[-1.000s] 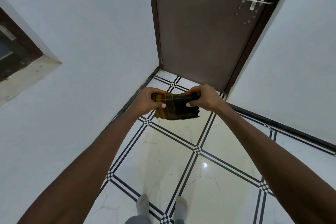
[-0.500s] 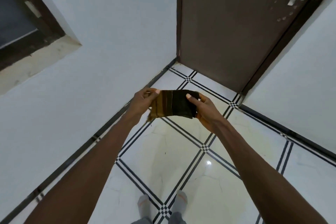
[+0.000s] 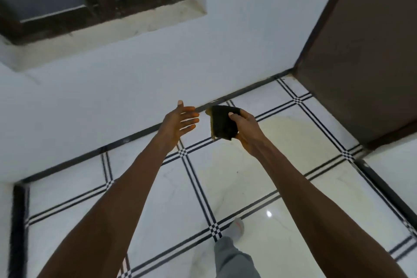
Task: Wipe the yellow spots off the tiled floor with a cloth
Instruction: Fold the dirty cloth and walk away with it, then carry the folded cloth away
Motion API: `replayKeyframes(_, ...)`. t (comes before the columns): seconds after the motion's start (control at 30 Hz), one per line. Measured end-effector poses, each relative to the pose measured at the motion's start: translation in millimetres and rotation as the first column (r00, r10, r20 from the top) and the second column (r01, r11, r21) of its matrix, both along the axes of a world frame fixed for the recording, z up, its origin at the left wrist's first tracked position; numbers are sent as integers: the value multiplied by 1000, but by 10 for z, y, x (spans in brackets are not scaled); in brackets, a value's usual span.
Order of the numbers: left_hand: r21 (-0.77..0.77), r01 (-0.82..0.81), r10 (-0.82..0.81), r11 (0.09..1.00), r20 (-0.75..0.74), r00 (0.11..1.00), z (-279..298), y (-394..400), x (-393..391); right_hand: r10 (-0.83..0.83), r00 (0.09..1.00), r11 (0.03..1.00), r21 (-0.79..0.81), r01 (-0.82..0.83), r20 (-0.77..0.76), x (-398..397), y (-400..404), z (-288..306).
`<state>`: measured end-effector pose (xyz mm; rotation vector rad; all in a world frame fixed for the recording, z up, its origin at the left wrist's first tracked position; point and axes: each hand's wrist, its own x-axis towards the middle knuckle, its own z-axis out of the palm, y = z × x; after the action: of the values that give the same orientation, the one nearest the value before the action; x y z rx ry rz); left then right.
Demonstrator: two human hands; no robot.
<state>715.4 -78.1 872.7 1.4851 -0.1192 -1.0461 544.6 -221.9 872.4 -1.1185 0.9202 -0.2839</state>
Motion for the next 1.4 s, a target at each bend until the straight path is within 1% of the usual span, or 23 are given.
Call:
replayKeyframes(0.07,-14,-95,95,995,-20,995,32,545,144,78,997,997,12,-79,24,283,451,86)
replayKeyframes(0.17,-35,-241,240,970,-33,970,95,1579,353,207,977,978,7,-207,46,713,1284,153)
replayKeyframes(0.2,-38,-305,304,952,-16,952,147,2070,419,260,964,965,-2,-261,52,883,1678,192)
replayKeyframes(0.27,-35,-394,395,918,13,919,208,2737,474,333,940,943,-15,-333,66,1097,2202,244)
replayKeyframes(0.33,-41,-501,502,865,24,865,273,3590,448,413,908,911,-11,-413,77,1312,2888,324)
replayKeyframes(0.37,-58,-557,559,829,26,829,328,4075,421,465,882,885,-12,-466,80,1431,3290,378)
replayKeyframes(0.43,-95,-638,642,764,21,766,388,4777,382,546,832,837,-15,-548,92,1587,3890,468)
replayKeyframes(0.5,-125,-736,743,665,14,669,457,5558,307,643,759,765,-23,-644,102,1741,4615,575)
replayKeyframes(0.57,-138,-810,818,571,10,575,546,6145,201,717,689,695,-35,-718,108,1867,5234,657)
replayKeyframes(0.6,-135,-828,836,544,2,549,580,6290,155,737,666,673,-41,-738,112,1900,5421,675)
replayKeyframes(0.7,-139,-915,924,378,2,382,697,7191,-183,842,524,533,-43,-845,128,2030,6500,764)
replayKeyframes(0.87,-117,-987,993,114,42,109,726,8492,-780,956,249,260,-55,-964,156,1981,8079,879)
replayKeyframes(0.97,-104,-994,998,-25,52,-31,716,9146,-1088,985,96,109,-89,-990,147,1893,8921,885)
replayKeyframes(1.07,-113,-985,990,-129,50,-135,694,9725,-1298,989,-19,-4,-108,-994,143,1860,9708,863)
replayKeyframes(1.17,-99,-972,976,-215,24,-219,687,10182,-1424,989,-97,-83,-121,-989,115,1868,10376,851)
replayKeyframes(1.2,-97,-968,973,-230,17,-232,676,10256,-1440,988,-113,-98,-142,-985,102,1884,10495,846)
replayKeyframes(1.23,-103,-960,965,-261,10,-263,666,10484,-1463,984,-153,-137,-165,-977,87,1927,10807,840)
replayKeyframes(1.27,-109,-955,960,-276,4,-278,643,10622,-1467,982,-174,-158,-192,-969,69,1967,10993,828)
replayKeyframes(1.4,-125,-935,943,-333,-40,-331,621,11177,-1393,974,-225,-214,-289,-933,4,2121,11731,759)
